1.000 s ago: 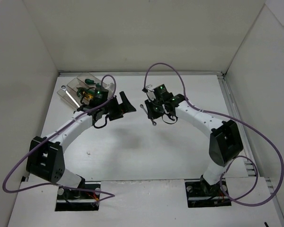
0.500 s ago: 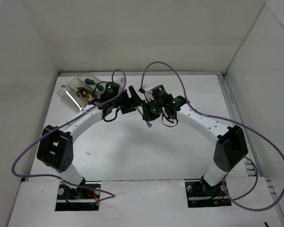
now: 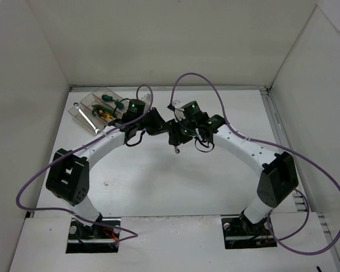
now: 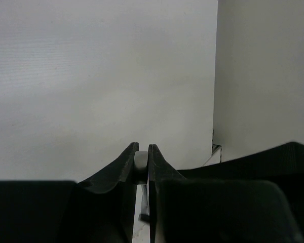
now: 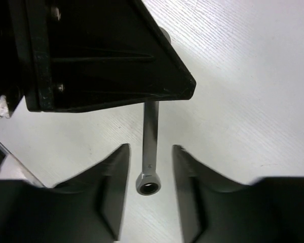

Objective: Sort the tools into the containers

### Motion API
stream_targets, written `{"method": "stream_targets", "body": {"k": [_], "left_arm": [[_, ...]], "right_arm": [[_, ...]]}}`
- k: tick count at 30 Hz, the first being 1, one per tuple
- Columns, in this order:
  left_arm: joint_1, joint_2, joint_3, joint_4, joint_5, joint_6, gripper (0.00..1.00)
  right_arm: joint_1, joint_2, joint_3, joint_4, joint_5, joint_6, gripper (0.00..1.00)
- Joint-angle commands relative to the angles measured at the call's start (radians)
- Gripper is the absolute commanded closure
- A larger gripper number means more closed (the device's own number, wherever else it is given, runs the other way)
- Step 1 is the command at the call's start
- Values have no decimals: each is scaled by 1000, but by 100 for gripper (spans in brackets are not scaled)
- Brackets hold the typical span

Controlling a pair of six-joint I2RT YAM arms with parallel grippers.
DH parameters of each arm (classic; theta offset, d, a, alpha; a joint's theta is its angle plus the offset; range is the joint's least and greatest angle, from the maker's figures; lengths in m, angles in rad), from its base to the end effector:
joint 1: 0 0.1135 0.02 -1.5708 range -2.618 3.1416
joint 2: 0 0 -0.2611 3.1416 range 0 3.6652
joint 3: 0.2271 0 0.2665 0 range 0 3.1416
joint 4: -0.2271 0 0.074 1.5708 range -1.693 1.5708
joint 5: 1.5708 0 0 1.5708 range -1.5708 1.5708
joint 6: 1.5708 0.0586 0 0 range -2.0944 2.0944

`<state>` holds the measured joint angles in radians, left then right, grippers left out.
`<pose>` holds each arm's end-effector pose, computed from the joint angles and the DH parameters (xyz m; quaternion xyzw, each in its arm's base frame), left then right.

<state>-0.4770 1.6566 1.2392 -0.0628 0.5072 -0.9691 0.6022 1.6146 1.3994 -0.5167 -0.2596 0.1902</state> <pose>0.3557 -0.2159 0.2654 -0.0754 0.8344 -0.4931 0.2345 0.3171 0.2362 0.2902 -0.2368 0.8757 0.2649 0.3269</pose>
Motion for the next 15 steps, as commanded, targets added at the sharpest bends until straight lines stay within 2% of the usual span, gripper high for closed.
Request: {"method": "stream_targets", "body": {"k": [1,2,5,11,13,15], "left_arm": [[11,-58,20,55,16,15,100],[24,-64,20,52,25,20,100],[112,-106,16,9,28,68,100],[385,-207,86,-195,-16,285,100],[502,-221,91,-215,-60,320,100],[572,-222,101,-232,-82,363,100]], "right_arm": [[2,-45,50,55,3,14,57],[-4,-54,47,55,6,15,49],[-19,-88,23,55,17,15,43],[-38,-182,-94,55,106,2,41],[-45,-205,-149,55,118,5,41],[-51,-237,-193,55,134,8,41]]}}
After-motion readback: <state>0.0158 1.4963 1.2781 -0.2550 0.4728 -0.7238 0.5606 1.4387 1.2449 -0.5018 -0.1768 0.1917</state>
